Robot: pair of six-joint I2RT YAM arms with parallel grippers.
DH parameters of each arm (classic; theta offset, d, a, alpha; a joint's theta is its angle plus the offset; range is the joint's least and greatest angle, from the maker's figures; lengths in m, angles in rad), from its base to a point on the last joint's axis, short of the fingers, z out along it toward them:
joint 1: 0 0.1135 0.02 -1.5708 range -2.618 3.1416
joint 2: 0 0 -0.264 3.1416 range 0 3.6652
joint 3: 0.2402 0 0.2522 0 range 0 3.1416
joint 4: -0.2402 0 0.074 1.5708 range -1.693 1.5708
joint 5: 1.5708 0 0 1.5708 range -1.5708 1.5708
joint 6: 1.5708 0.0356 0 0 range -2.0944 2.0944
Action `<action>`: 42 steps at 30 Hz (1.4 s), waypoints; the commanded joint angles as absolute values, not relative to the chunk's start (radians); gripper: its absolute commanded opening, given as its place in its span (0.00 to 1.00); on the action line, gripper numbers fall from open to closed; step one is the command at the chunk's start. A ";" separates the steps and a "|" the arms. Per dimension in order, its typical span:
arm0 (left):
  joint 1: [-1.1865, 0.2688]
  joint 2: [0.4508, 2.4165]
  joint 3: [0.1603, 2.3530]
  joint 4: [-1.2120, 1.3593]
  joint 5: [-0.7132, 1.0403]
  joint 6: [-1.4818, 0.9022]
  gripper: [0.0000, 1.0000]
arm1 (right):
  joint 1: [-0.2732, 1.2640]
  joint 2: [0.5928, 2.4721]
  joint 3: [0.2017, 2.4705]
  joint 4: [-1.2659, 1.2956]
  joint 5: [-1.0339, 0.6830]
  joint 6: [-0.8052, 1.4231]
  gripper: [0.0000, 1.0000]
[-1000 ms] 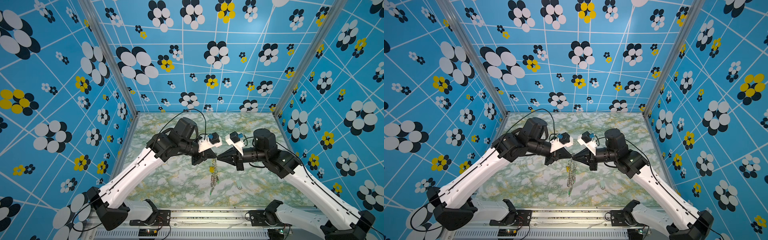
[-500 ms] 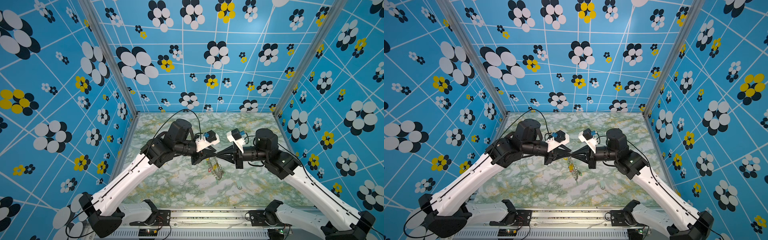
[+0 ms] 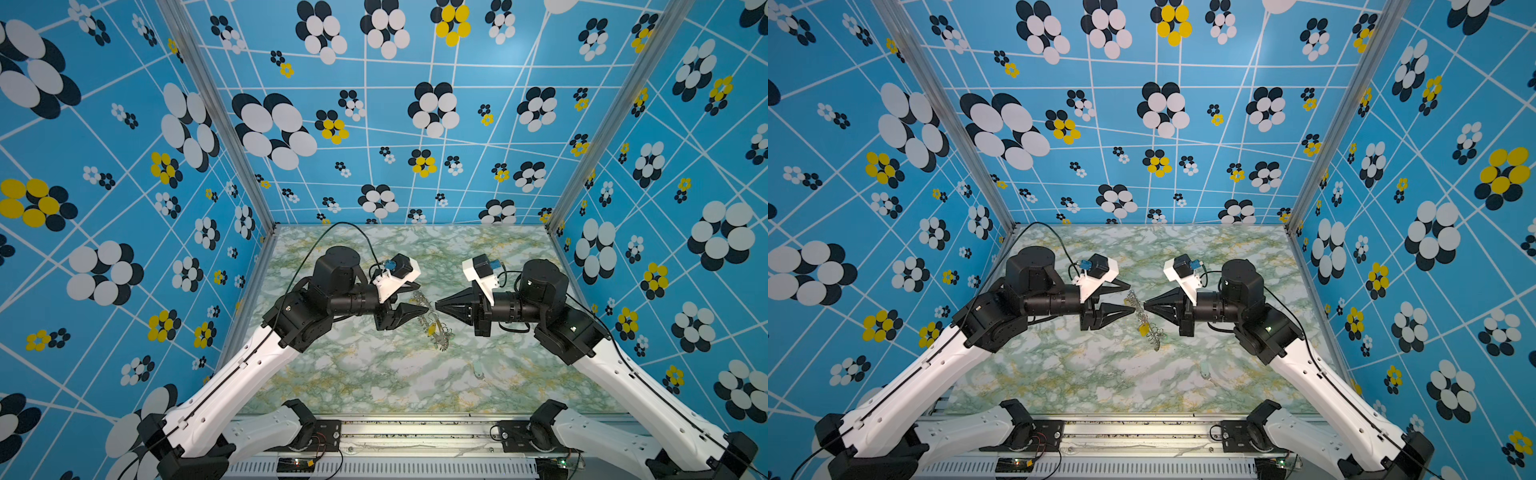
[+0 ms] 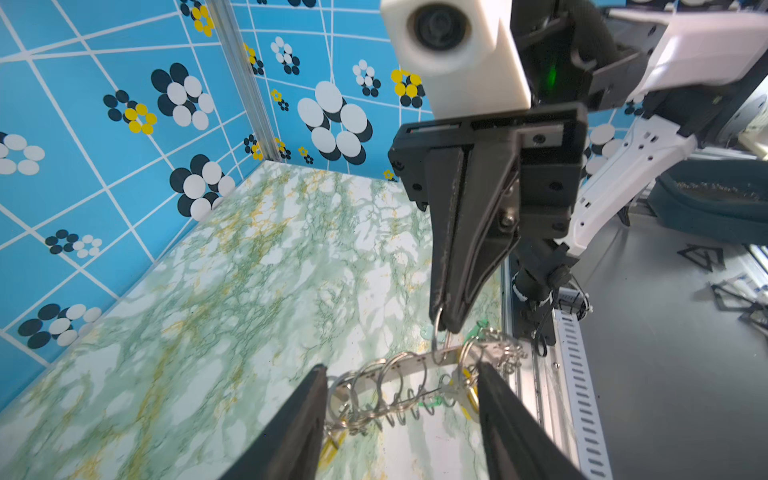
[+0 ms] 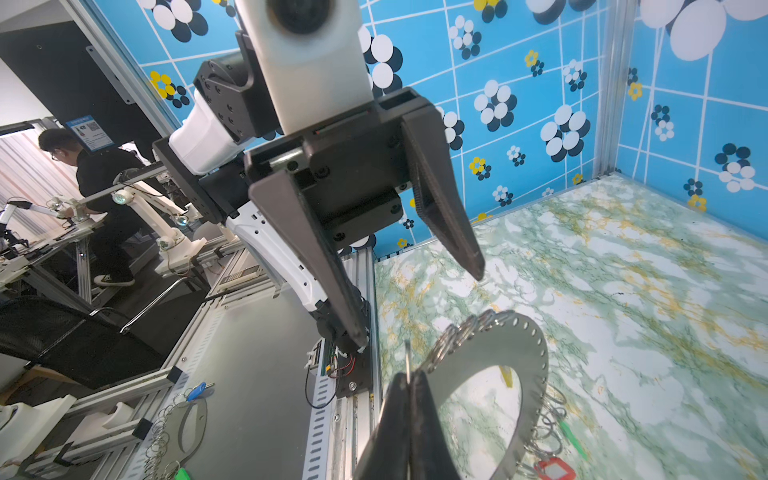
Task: Put the keys on the keyring
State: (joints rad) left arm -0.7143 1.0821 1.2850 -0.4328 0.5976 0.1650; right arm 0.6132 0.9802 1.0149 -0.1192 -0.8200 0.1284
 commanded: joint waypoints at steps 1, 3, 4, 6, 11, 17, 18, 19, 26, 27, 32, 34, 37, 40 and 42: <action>-0.710 1.059 1.254 -0.318 0.616 0.058 0.51 | 0.595 0.954 0.996 0.026 -0.809 0.195 0.00; -0.710 1.053 1.234 -0.262 0.636 0.007 0.46 | 0.585 0.950 0.981 0.075 -0.807 0.230 0.00; -0.710 1.051 1.220 -0.228 0.648 -0.019 0.44 | 0.579 0.948 0.972 0.104 -0.807 0.247 0.00; -0.710 1.048 1.197 -0.184 0.661 -0.053 0.39 | 0.566 0.944 0.954 0.165 -0.807 0.287 0.00; -0.712 1.052 1.165 -0.116 0.670 -0.099 0.34 | 0.550 0.943 0.933 0.268 -0.817 0.352 0.00; -0.712 1.073 1.157 -0.063 0.665 -0.109 0.30 | 0.546 0.953 0.919 0.357 -0.832 0.406 0.00; -0.711 1.077 1.156 -0.054 0.663 -0.109 0.29 | 0.546 0.954 0.917 0.361 -0.834 0.409 0.00; -0.712 1.081 1.156 -0.046 0.663 -0.109 0.28 | 0.546 0.954 0.916 0.365 -0.836 0.411 0.00; -0.723 1.106 1.161 -0.011 0.672 -0.110 0.22 | 0.546 0.959 0.912 0.377 -0.842 0.421 0.00; -0.725 1.108 1.161 -0.006 0.672 -0.112 0.22 | 0.546 0.960 0.911 0.379 -0.843 0.423 0.00; -0.735 1.126 1.166 -0.001 0.680 -0.109 0.15 | 0.546 0.961 0.911 0.388 -0.845 0.431 0.00; -0.739 1.133 1.166 0.001 0.683 -0.109 0.13 | 0.545 0.963 0.913 0.386 -0.850 0.432 0.00; -0.743 1.135 1.166 0.011 0.685 -0.106 0.12 | 0.546 0.967 0.911 0.385 -0.854 0.433 0.00; -0.746 1.140 1.170 0.016 0.689 -0.105 0.12 | 0.546 0.969 0.910 0.386 -0.856 0.436 0.00; -0.746 1.143 1.172 0.020 0.697 -0.106 0.15 | 0.546 0.972 0.911 0.386 -0.861 0.437 0.00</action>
